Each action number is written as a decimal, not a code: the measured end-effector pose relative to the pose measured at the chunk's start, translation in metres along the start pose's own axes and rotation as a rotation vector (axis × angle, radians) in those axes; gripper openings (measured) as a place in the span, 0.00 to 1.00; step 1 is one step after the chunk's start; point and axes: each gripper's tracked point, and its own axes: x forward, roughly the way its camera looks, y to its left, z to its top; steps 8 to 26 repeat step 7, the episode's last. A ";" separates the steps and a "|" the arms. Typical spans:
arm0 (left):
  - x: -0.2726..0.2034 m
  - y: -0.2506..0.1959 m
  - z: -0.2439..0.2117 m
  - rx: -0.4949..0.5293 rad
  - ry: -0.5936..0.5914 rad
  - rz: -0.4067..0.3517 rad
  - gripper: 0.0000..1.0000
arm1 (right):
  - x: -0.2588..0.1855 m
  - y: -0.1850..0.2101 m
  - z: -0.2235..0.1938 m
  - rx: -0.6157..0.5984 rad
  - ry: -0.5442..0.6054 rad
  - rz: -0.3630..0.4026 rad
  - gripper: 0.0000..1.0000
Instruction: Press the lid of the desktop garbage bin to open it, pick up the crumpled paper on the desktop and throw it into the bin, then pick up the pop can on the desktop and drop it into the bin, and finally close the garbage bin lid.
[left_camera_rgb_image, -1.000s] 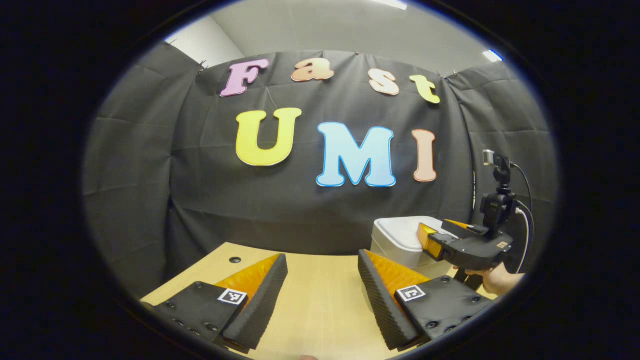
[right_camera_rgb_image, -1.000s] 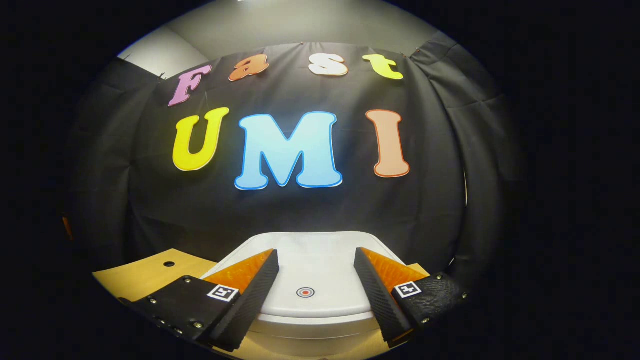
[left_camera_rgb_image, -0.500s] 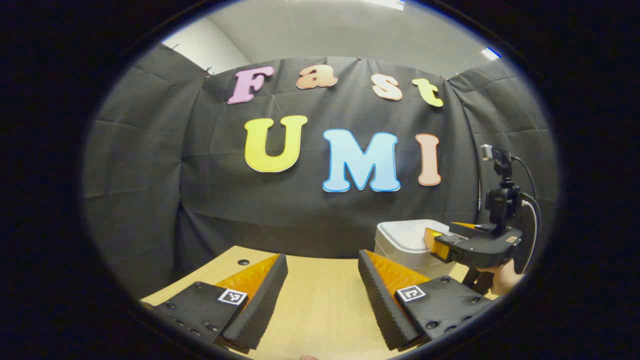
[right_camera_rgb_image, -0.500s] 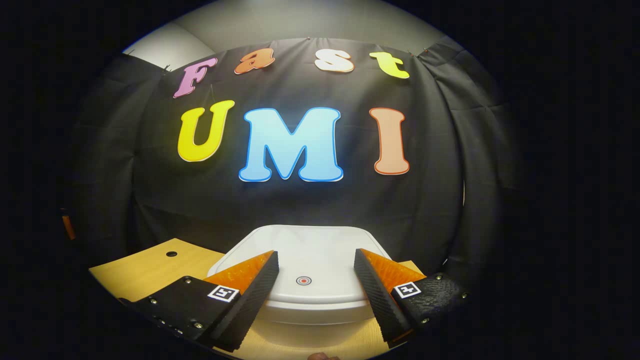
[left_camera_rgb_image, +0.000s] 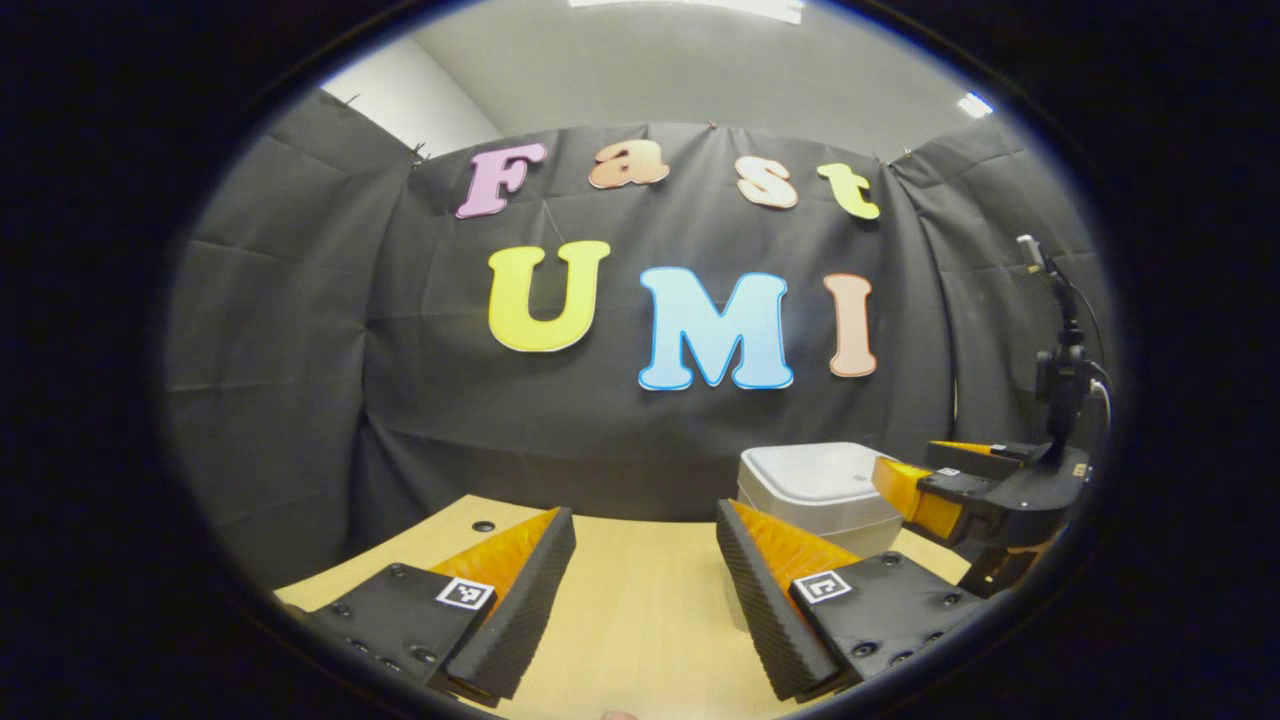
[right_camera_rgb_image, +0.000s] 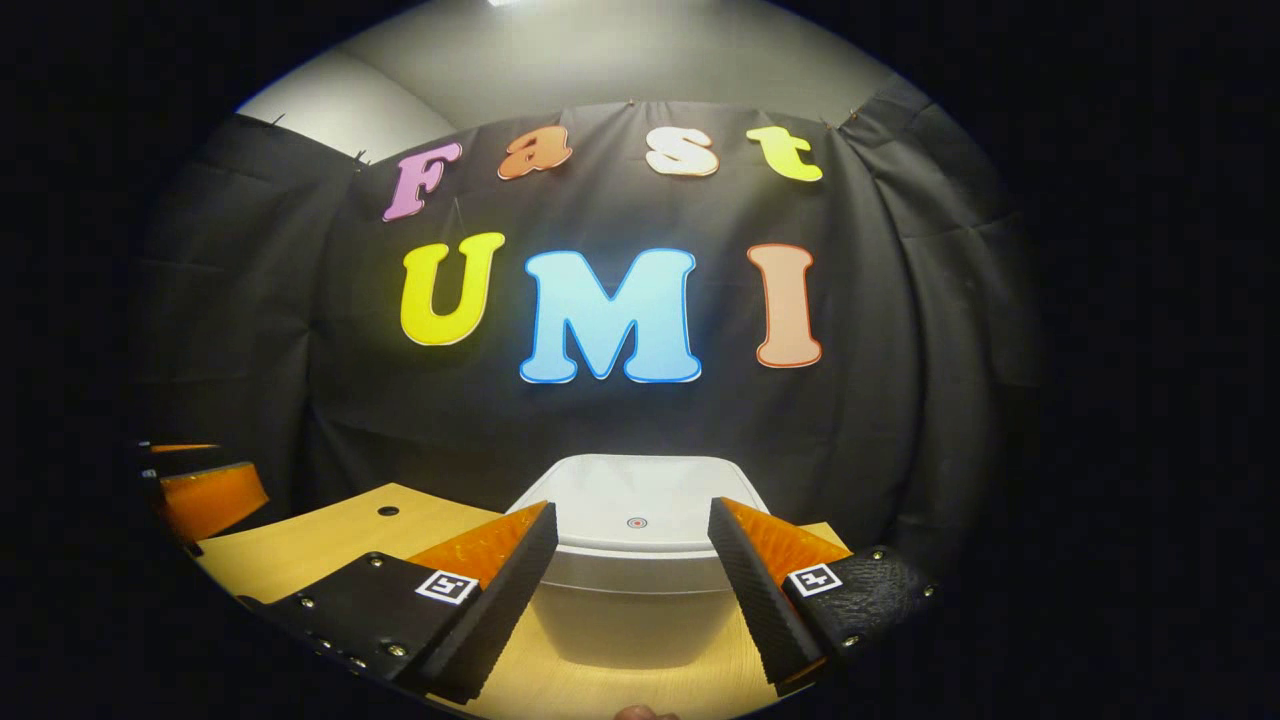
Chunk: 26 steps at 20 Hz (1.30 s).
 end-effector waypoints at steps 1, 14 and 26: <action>0.000 -0.001 -0.001 0.003 -0.005 -0.005 0.96 | -0.007 0.003 0.002 0.000 -0.006 -0.001 0.97; 0.008 -0.007 0.003 0.014 -0.019 -0.060 0.96 | -0.039 0.019 0.020 -0.014 -0.034 -0.040 0.97; 0.008 -0.007 0.003 0.014 -0.019 -0.060 0.96 | -0.039 0.019 0.020 -0.014 -0.034 -0.040 0.97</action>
